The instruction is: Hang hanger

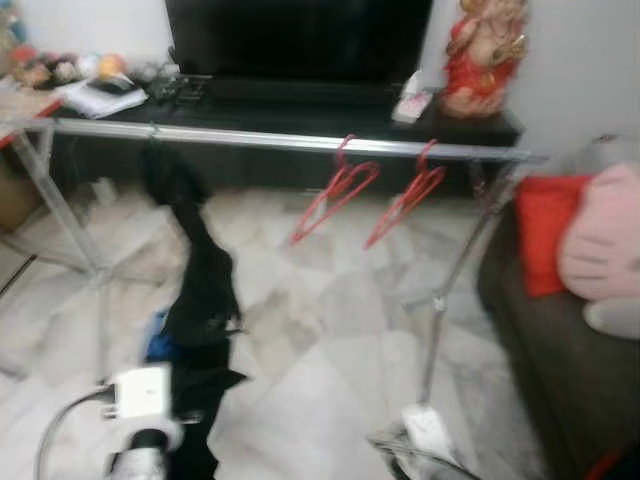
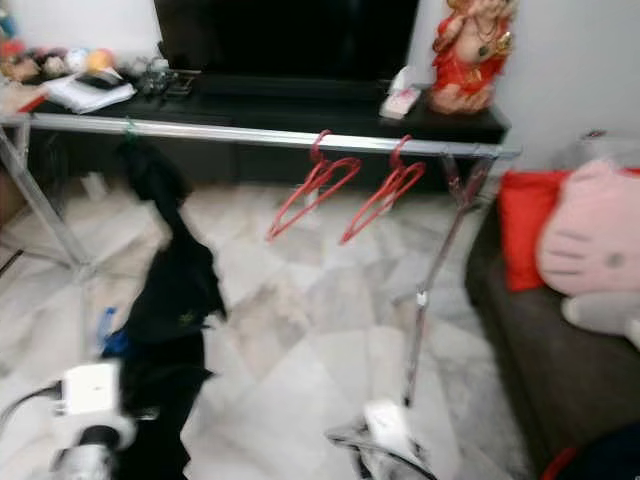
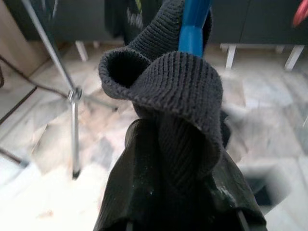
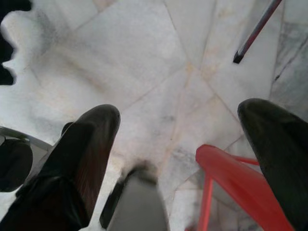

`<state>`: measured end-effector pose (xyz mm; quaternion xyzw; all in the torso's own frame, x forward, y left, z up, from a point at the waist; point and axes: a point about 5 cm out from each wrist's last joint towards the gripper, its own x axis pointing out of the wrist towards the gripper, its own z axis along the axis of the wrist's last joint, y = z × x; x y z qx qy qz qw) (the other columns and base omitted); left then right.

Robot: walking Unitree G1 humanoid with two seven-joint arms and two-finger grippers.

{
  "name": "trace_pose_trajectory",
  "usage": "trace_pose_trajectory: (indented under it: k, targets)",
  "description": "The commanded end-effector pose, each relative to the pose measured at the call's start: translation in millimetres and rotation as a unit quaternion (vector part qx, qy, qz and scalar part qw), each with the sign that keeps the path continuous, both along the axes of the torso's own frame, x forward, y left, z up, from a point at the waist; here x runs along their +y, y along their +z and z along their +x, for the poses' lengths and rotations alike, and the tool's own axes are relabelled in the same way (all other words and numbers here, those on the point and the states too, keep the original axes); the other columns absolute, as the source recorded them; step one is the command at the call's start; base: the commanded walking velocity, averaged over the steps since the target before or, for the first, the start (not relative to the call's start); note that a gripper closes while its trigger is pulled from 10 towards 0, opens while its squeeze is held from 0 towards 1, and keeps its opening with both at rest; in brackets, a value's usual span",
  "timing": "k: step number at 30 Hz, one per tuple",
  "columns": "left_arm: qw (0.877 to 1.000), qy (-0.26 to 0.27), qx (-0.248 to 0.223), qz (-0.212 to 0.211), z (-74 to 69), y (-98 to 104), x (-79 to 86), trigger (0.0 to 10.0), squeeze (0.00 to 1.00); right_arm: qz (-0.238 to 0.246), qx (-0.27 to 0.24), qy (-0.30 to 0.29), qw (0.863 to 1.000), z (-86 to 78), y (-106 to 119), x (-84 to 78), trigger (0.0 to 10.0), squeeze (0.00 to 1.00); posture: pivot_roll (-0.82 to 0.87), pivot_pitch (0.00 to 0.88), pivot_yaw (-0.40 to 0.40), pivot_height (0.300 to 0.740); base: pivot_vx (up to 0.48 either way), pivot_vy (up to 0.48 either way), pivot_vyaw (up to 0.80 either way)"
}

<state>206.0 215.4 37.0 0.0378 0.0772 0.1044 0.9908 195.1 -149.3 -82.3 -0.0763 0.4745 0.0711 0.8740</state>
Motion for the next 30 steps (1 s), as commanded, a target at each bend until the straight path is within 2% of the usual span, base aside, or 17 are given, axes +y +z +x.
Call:
trace_pose_trajectory:
  k: [1, 30]
  targets:
    - [1.0, -0.009, -0.029, -0.001, 6.2, 10.3, -5.6, 10.0, 0.0, -0.014, 0.016, -0.012, 1.0, -8.3, -3.7, -13.9, 10.0, 0.0, -0.06, 0.0, -0.006, 0.74, 0.398, 0.0, 0.0]
    - [0.999, 0.002, -0.034, 0.002, 6.2, 13.7, 0.1, 10.0, 0.0, -0.014, 0.018, -0.002, 1.0, -8.1, -3.7, -12.9, 10.0, 0.0, -0.06, 0.0, -0.003, 0.74, 0.395, 0.0, 0.0]
